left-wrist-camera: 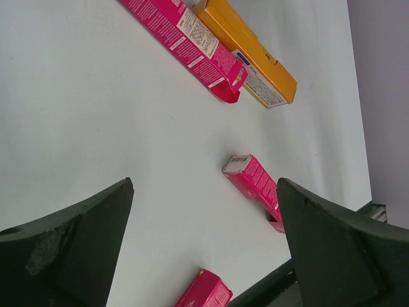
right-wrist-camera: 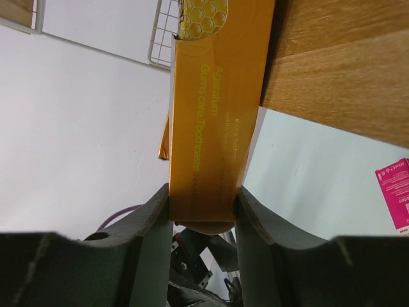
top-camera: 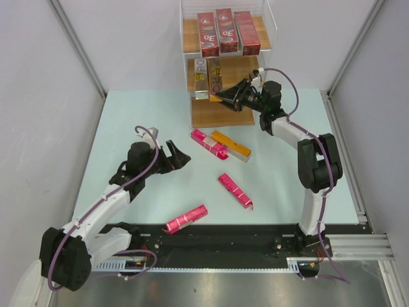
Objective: Place and organize the toothpastes onto the shelf
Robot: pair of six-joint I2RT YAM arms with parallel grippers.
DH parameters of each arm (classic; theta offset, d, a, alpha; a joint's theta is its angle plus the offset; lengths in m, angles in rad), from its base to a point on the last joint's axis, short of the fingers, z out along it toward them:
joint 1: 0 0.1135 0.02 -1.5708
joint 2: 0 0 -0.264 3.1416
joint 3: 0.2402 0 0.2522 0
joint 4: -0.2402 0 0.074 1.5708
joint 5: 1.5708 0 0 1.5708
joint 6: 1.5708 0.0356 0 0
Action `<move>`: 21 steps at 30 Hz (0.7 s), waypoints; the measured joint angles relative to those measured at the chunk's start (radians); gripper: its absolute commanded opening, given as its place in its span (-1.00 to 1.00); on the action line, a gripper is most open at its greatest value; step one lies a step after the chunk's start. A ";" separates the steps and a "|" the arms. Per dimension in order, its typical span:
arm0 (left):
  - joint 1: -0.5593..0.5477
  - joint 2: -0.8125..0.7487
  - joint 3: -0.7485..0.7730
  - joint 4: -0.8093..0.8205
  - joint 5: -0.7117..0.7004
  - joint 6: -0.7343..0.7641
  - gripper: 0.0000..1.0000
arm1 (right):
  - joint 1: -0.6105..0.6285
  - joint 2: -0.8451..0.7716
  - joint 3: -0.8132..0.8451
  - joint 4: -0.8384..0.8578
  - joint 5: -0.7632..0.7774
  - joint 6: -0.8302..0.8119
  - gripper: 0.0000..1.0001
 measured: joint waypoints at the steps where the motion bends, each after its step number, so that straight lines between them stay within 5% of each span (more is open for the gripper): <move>1: 0.000 0.000 -0.002 0.004 0.003 -0.002 0.99 | 0.001 0.003 0.007 0.000 0.003 0.002 -0.22; 7: 0.000 0.000 -0.010 0.021 0.019 -0.010 0.99 | 0.004 0.035 0.071 -0.036 0.021 0.016 -0.10; 14: 0.000 0.000 -0.021 0.031 0.027 -0.017 0.99 | 0.013 0.044 0.085 -0.043 0.029 0.006 0.74; 21: 0.000 0.000 -0.042 0.034 0.031 -0.024 0.99 | 0.027 -0.002 0.022 -0.095 0.056 -0.047 0.96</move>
